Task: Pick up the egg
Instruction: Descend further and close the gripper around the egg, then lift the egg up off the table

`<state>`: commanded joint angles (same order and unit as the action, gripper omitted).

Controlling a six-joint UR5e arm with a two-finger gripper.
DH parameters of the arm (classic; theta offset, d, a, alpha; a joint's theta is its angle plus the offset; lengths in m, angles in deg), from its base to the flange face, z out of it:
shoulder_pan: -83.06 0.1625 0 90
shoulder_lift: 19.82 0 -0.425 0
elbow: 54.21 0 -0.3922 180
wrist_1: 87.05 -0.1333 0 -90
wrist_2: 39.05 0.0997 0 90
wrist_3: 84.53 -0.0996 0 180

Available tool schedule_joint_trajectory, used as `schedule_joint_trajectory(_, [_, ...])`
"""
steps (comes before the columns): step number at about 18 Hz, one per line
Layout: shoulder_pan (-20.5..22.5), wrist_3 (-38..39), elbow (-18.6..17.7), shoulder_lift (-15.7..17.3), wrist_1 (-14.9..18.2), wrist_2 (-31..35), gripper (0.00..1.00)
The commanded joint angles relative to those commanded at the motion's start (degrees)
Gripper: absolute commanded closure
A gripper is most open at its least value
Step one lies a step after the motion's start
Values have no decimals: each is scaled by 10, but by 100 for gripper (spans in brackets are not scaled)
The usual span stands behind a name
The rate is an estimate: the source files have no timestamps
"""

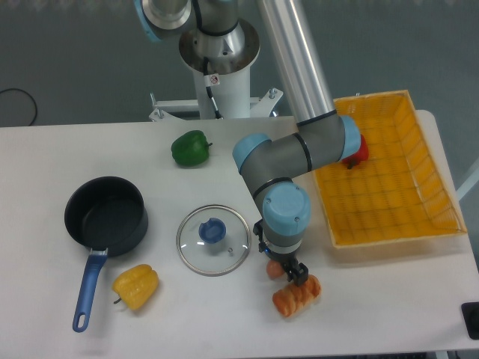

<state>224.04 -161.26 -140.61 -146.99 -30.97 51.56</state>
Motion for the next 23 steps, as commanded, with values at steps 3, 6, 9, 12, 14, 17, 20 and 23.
schedule_joint_trajectory(3, [0, 0, 0, -3, -4, 11, 0])
schedule_joint_trajectory(6, [-4, 1, -2, -4, -4, 12, 9])
schedule_joint_trajectory(9, [-5, 9, -2, -4, -4, 11, 17])
schedule_joint_trajectory(12, [-5, 15, -2, -4, -4, 12, 26])
schedule_joint_trajectory(14, [-5, 17, -2, -4, -4, 12, 30])
schedule_joint_trajectory(17, [-5, 18, -2, -3, -5, 12, 37])
schedule_joint_trajectory(20, [-5, 18, -2, -2, -5, 11, 44])
schedule_joint_trajectory(23, [-5, 18, -2, 2, -5, 11, 52])
